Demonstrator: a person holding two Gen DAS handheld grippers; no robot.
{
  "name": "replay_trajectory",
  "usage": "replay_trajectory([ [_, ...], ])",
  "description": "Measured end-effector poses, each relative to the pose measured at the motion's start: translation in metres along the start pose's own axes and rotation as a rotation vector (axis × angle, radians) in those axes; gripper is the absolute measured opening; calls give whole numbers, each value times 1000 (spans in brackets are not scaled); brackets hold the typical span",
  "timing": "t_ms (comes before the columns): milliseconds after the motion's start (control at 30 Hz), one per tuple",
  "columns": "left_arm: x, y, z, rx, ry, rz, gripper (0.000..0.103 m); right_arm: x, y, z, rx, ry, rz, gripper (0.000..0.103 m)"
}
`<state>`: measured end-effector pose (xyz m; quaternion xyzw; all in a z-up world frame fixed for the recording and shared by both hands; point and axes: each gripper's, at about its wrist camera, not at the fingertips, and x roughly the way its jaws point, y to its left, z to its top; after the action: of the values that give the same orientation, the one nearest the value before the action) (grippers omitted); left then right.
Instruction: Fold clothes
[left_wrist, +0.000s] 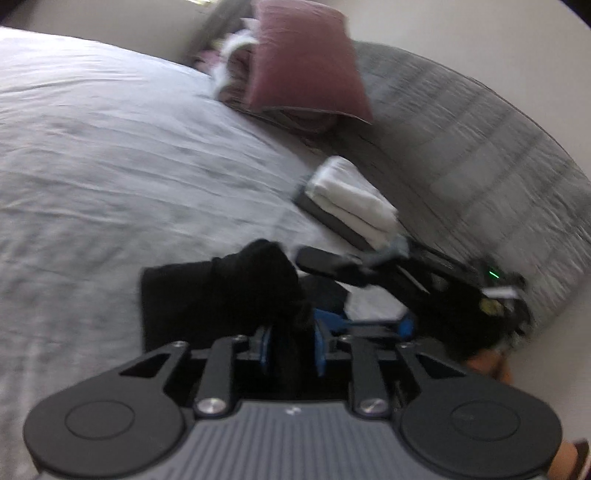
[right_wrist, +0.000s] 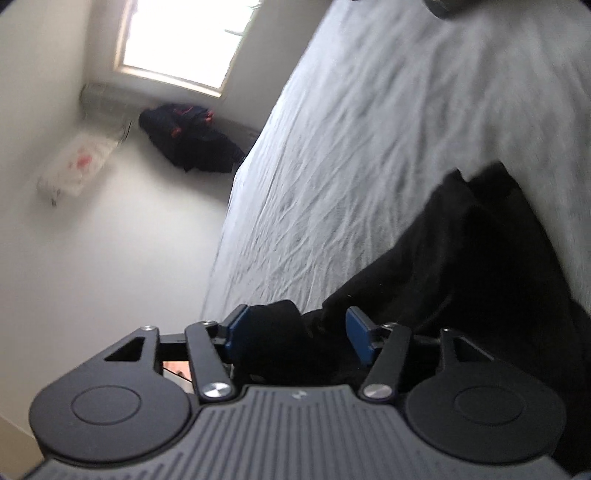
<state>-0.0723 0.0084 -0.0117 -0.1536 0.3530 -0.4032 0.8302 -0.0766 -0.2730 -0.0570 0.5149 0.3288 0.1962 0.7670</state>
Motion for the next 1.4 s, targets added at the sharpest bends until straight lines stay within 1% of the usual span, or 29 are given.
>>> replay_trajectory([
  [67, 4, -3, -2, 20, 4, -50, 36, 2, -2, 0, 20, 5, 7, 64],
  [133, 4, -3, -3, 28, 2, -104, 38, 2, -2, -1, 33, 6, 11, 64],
  [200, -7, 1, -1, 18, -22, -167, 40, 3, -2, -1, 48, 6, 17, 64],
  [233, -12, 4, 0, 15, -39, -183, 41, 2, -3, -1, 55, 7, 21, 65],
  [267, -18, 7, 1, 11, -63, -183, 42, 0, -2, 0, 59, 8, 25, 65],
  [333, -26, 15, 3, 3, -85, -148, 42, -3, -1, 1, 67, 12, 35, 65],
  [433, -26, 28, 2, 1, -94, -55, 40, -8, 1, 2, 67, 22, 52, 67],
  [500, -19, 34, -3, 2, -66, -8, 40, -8, 1, 2, 55, 27, 54, 68],
  [633, -2, 29, -20, 58, 12, 24, 40, -5, 3, -2, -1, 39, 41, 68],
  [700, 6, 22, -28, 106, 44, 41, 40, -2, 8, -6, -62, 36, 5, 67],
  [733, 5, 18, -29, 138, 41, 48, 40, 0, 12, -8, -106, 34, -21, 64],
  [767, 4, 14, -31, 170, 37, 55, 40, 1, 16, -10, -150, 32, -47, 53],
  [800, 2, 12, -30, 184, 23, 59, 40, 0, 18, -10, -158, 31, -45, 44],
  [833, 0, 11, -28, 198, 9, 62, 40, -2, 19, -8, -158, 30, -36, 25],
  [867, -2, 9, -27, 212, -5, 66, 40, -4, 19, -6, -158, 29, -27, 18],
  [1033, -7, 11, -11, 210, -119, 84, 40, -13, 23, 2, -157, 24, 18, 15],
  [1133, -3, 10, -3, 207, -160, 90, 40, -18, 26, 6, -157, 22, 45, 15],
  [1200, 4, 8, -1, 207, -168, 87, 40, -25, 26, 12, -141, 19, 72, 15],
  [1300, 17, 2, -2, 234, -156, 83, 40, -35, 22, 21, -108, 0, 98, 15],
  [1400, 31, -5, -5, 264, -137, 76, 41, -47, 16, 32, -88, -29, 84, 15],
])
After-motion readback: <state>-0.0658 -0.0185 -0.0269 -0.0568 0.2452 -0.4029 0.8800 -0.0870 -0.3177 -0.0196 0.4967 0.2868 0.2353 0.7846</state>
